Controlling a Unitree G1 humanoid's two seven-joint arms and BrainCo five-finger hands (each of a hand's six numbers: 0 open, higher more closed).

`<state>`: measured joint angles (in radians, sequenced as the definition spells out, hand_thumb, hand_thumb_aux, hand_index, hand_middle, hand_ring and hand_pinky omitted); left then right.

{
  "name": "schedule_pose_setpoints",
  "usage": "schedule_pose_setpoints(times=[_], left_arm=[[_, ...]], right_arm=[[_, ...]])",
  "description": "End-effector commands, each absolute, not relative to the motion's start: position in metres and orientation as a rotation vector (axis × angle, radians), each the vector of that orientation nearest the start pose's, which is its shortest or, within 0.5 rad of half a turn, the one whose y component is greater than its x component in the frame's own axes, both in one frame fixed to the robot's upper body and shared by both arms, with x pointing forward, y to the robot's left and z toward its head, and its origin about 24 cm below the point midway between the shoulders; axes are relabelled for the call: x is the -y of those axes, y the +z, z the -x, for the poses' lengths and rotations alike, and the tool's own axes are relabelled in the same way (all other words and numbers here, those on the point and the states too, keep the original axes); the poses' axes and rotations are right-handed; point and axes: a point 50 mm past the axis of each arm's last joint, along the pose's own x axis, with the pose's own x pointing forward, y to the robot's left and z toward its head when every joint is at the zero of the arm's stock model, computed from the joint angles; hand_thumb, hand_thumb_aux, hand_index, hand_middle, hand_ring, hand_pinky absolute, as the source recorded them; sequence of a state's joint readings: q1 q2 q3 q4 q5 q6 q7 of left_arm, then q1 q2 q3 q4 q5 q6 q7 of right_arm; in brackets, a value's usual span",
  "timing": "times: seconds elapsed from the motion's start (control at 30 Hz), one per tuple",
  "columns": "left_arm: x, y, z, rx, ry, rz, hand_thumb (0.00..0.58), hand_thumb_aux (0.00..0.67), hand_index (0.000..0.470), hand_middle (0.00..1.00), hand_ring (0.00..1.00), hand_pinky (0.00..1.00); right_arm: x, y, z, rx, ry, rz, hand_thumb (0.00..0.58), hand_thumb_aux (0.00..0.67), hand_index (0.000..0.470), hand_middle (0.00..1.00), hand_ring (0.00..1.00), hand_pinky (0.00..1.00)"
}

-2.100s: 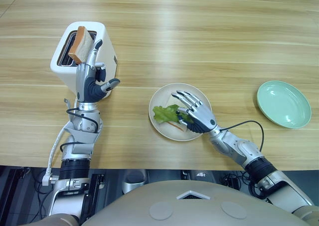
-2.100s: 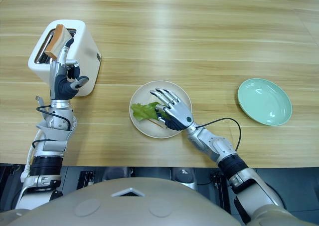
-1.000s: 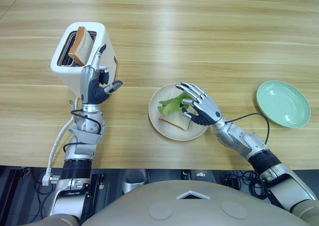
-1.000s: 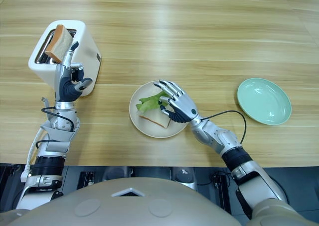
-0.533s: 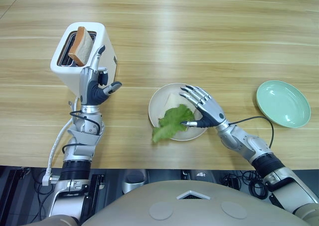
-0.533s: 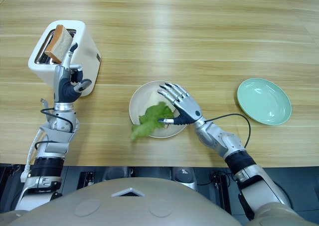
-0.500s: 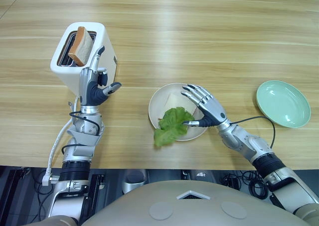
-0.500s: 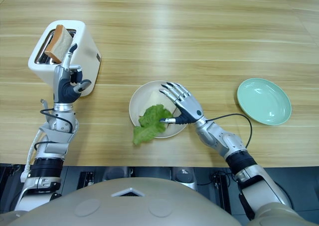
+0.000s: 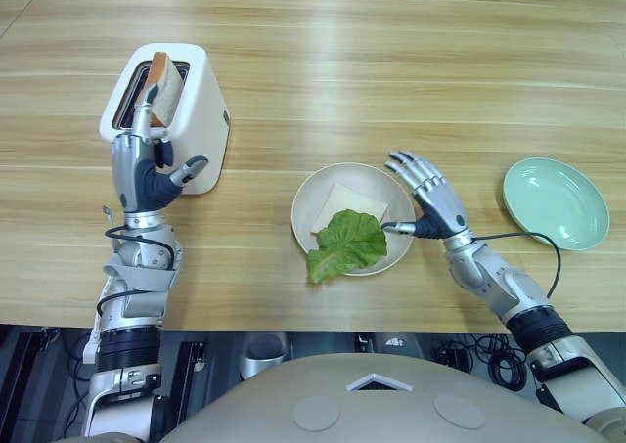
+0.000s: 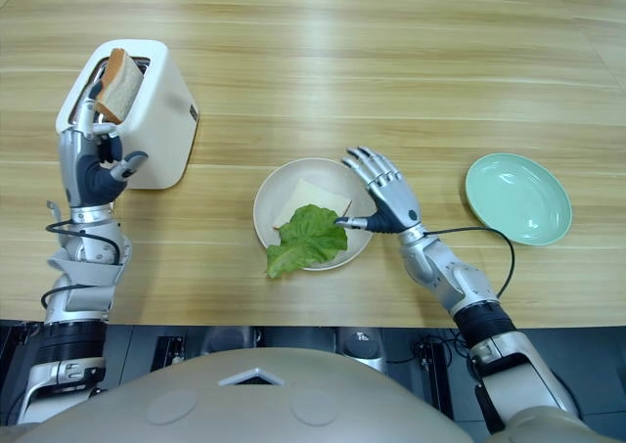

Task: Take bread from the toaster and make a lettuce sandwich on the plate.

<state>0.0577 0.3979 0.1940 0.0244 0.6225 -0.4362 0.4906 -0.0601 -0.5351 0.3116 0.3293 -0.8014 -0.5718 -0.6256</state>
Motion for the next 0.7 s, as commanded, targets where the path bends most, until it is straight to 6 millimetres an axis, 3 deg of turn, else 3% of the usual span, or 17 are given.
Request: schedule_pose_setpoints(times=[0.03,0.13,0.2,0.23,0.27,0.3,0.5,0.7], left_arm=[[-0.275,0.108,-0.229,0.479,0.528,-1.068,0.000,0.000,0.000,0.87,0.87,0.87],[-0.291,0.117,-0.234,0.444,0.611,-1.154,0.000,0.000,0.000,0.85,0.85,0.85],[-0.299,0.121,-0.239,0.411,0.627,-1.222,0.000,0.000,0.000,0.78,0.78,0.78],[-0.303,0.122,-0.242,0.392,0.625,-1.252,0.000,0.000,0.000,0.51,0.51,0.51],[-0.305,0.121,-0.246,0.363,0.602,-1.290,0.000,0.000,0.000,0.38,0.38,0.38],[-0.308,0.120,-0.252,0.332,0.577,-1.319,0.000,0.000,0.000,0.03,0.03,0.03],[-0.320,0.114,-0.277,0.201,0.510,-1.426,0.000,0.000,0.000,0.00,0.00,0.00],[-0.326,0.102,-0.288,0.123,0.441,-1.469,0.000,0.000,0.000,0.00,0.00,0.00]], right_arm=[[0.186,0.035,-0.233,0.578,0.095,1.025,0.000,0.000,0.000,0.00,0.00,0.00],[0.187,0.032,-0.234,0.563,0.080,1.022,0.000,0.000,0.000,0.00,0.00,0.00],[0.183,0.028,-0.233,0.560,0.097,1.027,0.000,0.000,0.000,0.00,0.00,0.00],[0.181,0.027,-0.233,0.560,0.104,1.026,0.000,0.000,0.000,0.00,0.00,0.00],[0.180,0.027,-0.233,0.561,0.108,1.023,0.000,0.000,0.000,0.00,0.00,0.00],[0.178,0.026,-0.233,0.562,0.109,1.019,0.000,0.000,0.000,0.00,0.00,0.00],[0.171,0.021,-0.234,0.561,0.128,1.008,0.000,0.000,0.000,0.00,0.00,0.00],[0.167,0.019,-0.234,0.562,0.144,1.003,0.000,0.000,0.000,0.00,0.00,0.00]])
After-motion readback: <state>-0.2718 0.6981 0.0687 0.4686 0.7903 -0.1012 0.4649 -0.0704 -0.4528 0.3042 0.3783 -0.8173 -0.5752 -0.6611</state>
